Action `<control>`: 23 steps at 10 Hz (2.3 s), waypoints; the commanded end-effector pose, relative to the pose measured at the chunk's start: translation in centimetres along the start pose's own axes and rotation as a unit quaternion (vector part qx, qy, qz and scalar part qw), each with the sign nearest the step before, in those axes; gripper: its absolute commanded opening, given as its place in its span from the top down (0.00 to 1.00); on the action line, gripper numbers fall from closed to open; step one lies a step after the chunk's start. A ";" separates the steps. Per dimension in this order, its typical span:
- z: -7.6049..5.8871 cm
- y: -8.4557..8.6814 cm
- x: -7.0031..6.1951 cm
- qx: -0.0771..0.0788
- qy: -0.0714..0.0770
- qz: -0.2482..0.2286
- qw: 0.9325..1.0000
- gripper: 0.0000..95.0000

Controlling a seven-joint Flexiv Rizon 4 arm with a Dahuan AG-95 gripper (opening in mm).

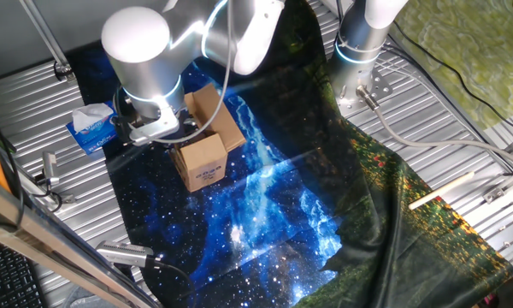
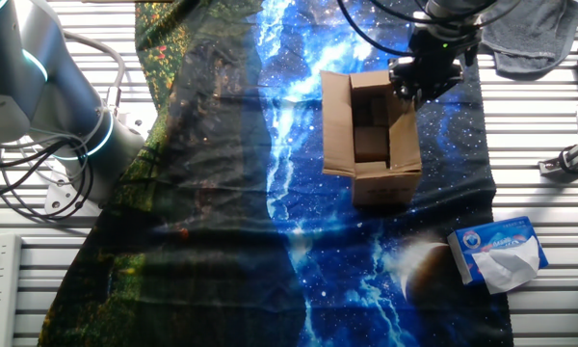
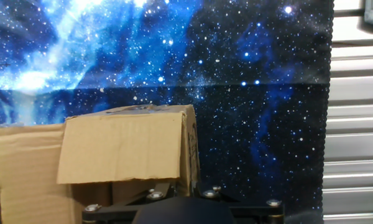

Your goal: Cover the box

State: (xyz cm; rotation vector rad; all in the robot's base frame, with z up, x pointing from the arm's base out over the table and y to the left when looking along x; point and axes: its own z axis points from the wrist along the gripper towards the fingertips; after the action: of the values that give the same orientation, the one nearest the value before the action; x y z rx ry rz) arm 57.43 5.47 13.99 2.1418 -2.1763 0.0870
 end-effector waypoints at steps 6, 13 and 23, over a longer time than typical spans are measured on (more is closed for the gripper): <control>0.1 -0.1 0.0 0.000 0.002 -0.011 1.000 0.60; -3.7 1.5 0.1 -0.003 0.012 -0.022 1.000 0.60; -4.5 10.8 2.1 -0.002 0.003 -0.015 1.000 0.60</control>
State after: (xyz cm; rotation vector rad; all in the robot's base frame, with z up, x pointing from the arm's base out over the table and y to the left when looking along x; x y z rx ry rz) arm 46.34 3.93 18.99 2.1680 -2.1407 0.0894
